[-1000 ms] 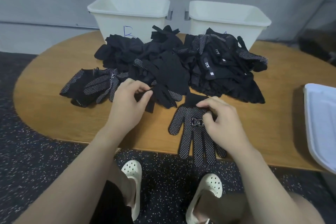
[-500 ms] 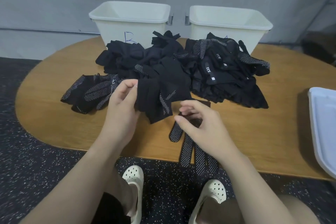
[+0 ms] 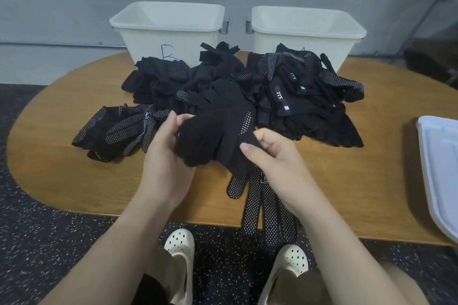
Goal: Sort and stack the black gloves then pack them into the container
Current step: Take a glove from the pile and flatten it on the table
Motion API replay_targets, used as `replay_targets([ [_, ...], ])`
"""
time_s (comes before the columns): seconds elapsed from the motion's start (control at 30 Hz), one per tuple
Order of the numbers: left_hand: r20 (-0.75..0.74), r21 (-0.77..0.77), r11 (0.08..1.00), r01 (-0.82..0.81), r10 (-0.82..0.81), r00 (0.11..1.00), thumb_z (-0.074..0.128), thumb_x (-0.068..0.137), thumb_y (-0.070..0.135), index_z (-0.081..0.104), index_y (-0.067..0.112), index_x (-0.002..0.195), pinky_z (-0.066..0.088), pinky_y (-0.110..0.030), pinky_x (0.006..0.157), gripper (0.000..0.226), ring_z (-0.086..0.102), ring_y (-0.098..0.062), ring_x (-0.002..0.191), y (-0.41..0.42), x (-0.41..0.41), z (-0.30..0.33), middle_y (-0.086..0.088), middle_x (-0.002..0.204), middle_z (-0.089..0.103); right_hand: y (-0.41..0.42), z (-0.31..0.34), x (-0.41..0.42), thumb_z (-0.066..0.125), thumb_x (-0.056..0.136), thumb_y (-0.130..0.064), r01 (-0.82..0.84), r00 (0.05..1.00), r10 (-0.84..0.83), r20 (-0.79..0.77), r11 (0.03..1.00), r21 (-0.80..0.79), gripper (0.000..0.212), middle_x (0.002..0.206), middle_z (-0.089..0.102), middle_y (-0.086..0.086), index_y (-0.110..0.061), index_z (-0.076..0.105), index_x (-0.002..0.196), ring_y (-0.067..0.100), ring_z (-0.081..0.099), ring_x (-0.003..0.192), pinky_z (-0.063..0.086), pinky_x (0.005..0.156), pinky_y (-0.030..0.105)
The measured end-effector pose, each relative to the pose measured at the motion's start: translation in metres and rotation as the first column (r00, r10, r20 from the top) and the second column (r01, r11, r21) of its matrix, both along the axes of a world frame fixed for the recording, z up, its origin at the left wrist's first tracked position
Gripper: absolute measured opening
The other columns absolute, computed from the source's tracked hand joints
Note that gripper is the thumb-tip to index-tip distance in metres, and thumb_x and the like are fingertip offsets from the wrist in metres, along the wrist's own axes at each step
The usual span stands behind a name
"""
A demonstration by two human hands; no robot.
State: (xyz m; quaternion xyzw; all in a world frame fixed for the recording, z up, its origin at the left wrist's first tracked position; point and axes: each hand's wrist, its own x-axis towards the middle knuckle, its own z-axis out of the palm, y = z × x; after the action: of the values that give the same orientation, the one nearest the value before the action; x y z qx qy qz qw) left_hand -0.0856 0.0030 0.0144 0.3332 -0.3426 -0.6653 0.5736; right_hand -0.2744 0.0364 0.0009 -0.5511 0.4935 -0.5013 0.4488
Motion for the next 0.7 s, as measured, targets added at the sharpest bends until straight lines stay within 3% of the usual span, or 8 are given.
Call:
replay_targets([
  [0.07, 0.106, -0.002, 0.998, -0.057, 0.057, 0.993, 0.038, 0.103, 0.054, 0.061, 0.011, 0.110, 0.056, -0.035, 0.083, 0.049, 0.071, -0.020, 0.096, -0.003, 0.001, 0.001, -0.009, 0.104, 0.075, 0.002, 0.005, -0.004, 0.069, 0.093, -0.020, 0.024, 0.999, -0.023, 0.041, 1.000, -0.011, 0.005, 0.100, 0.072, 0.020, -0.018, 0.072, 0.091, 0.031, 0.068, 0.089, 0.052, 0.094, 0.061],
  [0.17, 0.297, -0.153, 0.987, -0.051, 0.095, 0.950, 0.058, 0.092, 0.056, 0.062, 0.011, 0.115, 0.057, -0.037, 0.085, 0.051, 0.070, -0.022, 0.085, -0.005, 0.003, -0.002, -0.012, 0.100, 0.076, 0.004, 0.009, -0.007, 0.073, 0.087, -0.027, 0.096, 0.995, -0.095, 0.016, 0.990, -0.100, 0.009, 0.100, 0.068, 0.028, -0.022, 0.074, 0.094, 0.047, 0.064, 0.091, 0.053, 0.087, 0.067],
  [0.3, 0.528, -0.270, 0.956, 0.115, 0.047, 0.848, 0.084, 0.079, 0.045, 0.070, 0.018, 0.113, 0.056, -0.027, 0.082, 0.045, 0.071, -0.013, 0.087, 0.005, -0.003, -0.005, 0.003, 0.095, 0.075, 0.011, 0.013, -0.009, 0.074, 0.093, -0.014, 0.094, 0.992, -0.110, -0.058, 0.969, -0.227, 0.008, 0.091, 0.070, 0.021, -0.022, 0.075, 0.092, 0.043, 0.063, 0.089, 0.055, 0.080, 0.056],
  [0.4, 0.675, -0.350, 0.921, 0.169, 0.123, 0.728, 0.084, 0.079, 0.035, 0.071, 0.025, 0.115, 0.053, -0.019, 0.082, 0.039, 0.070, -0.007, 0.091, 0.013, -0.014, -0.006, 0.011, 0.101, 0.074, 0.013, 0.017, -0.006, 0.074, 0.093, -0.006, 0.067, 0.997, -0.073, -0.019, 0.971, -0.230, 0.020, 0.090, 0.076, 0.006, -0.026, 0.077, 0.092, 0.031, 0.069, 0.086, 0.058, 0.078, 0.041],
  [0.53, 0.710, -0.393, 0.907, 0.148, 0.198, 0.676, 0.076, 0.090, 0.013, 0.075, 0.025, 0.106, 0.052, -0.017, 0.080, 0.020, 0.070, -0.002, 0.089, 0.010, -0.019, -0.008, 0.013, 0.095, 0.075, 0.010, 0.015, -0.007, 0.074, 0.093, -0.011, 0.117, 0.989, -0.134, -0.058, 0.968, -0.224, 0.018, 0.090, 0.076, 0.008, -0.028, 0.077, 0.092, 0.031, 0.070, 0.087, 0.059, 0.078, 0.043],
  [0.63, 0.659, -0.393, 0.915, 0.088, 0.214, 0.721, 0.072, 0.093, 0.007, 0.077, 0.016, 0.095, 0.051, -0.017, 0.078, 0.010, 0.069, -0.003, 0.082, 0.005, -0.015, -0.005, 0.006, 0.088, 0.077, 0.009, 0.011, -0.011, 0.078, 0.090, -0.019, 0.162, 0.986, -0.165, -0.007, 0.973, -0.164, 0.012, 0.093, 0.077, 0.004, -0.030, 0.076, 0.094, 0.026, 0.072, 0.089, 0.059, 0.083, 0.039],
  [0.7, 0.605, -0.377, 0.925, 0.052, 0.203, 0.770, 0.070, 0.094, 0.006, 0.076, 0.013, 0.093, 0.052, -0.017, 0.074, 0.010, 0.069, -0.003, 0.080, 0.004, -0.011, -0.002, 0.005, 0.084, 0.076, 0.008, 0.010, -0.012, 0.080, 0.088, -0.026, 0.089, 0.996, -0.089, 0.000, 0.994, -0.071, 0.011, 0.081, 0.069, -0.004, -0.031, 0.072, 0.084, 0.016, 0.066, 0.081, 0.055, 0.082, 0.030],
])
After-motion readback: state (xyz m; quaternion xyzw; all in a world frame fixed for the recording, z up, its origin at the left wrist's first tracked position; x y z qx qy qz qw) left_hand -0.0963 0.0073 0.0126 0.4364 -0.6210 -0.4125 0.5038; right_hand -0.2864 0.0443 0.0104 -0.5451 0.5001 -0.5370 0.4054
